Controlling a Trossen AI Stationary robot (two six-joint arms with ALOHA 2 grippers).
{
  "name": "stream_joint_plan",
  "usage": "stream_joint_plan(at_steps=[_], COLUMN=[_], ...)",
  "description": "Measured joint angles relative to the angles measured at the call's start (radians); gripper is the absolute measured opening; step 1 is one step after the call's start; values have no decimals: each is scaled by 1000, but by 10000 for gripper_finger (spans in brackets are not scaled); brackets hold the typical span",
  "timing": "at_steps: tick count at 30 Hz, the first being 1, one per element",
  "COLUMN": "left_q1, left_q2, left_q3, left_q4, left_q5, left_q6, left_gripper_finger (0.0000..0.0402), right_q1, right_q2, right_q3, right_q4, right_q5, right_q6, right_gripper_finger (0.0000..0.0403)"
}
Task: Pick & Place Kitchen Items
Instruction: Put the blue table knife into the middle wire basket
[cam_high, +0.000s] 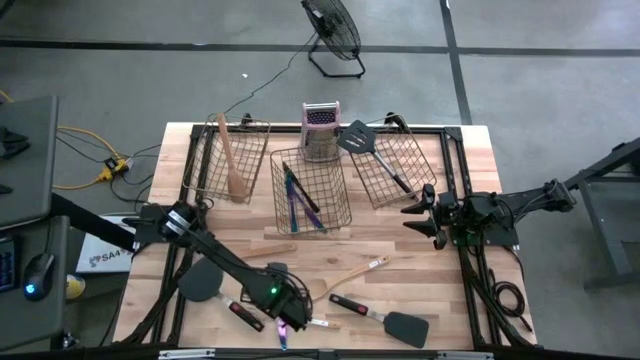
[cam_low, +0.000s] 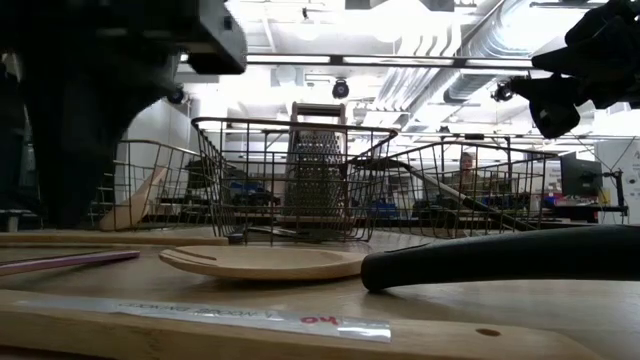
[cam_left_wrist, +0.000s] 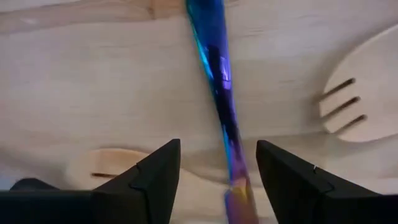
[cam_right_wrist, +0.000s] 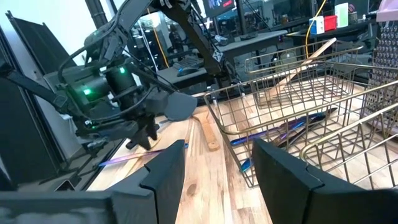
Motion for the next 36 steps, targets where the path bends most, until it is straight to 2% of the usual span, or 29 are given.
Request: stream_joint_plan(at_steps=[7, 20, 24, 36], left_q1=[30, 45, 45, 46], left_q2=[39, 75, 76, 79], left_q3=[5, 5, 5, 5], left_q4=[68, 83, 90, 100], left_q5=[39, 126, 130, 149], left_q6=[-18, -14, -14, 1], left_gripper_finger=[207, 203, 175, 47], right_q1=[0, 0, 0, 0], right_q2=[5, 16, 18, 18], right_q3=[0, 0, 0, 0], right_q4=[1, 2, 1, 1], right_q5=[0, 3, 1, 1], right_q6=[0, 0, 0, 0], right_gripper_finger=[180, 180, 180, 180])
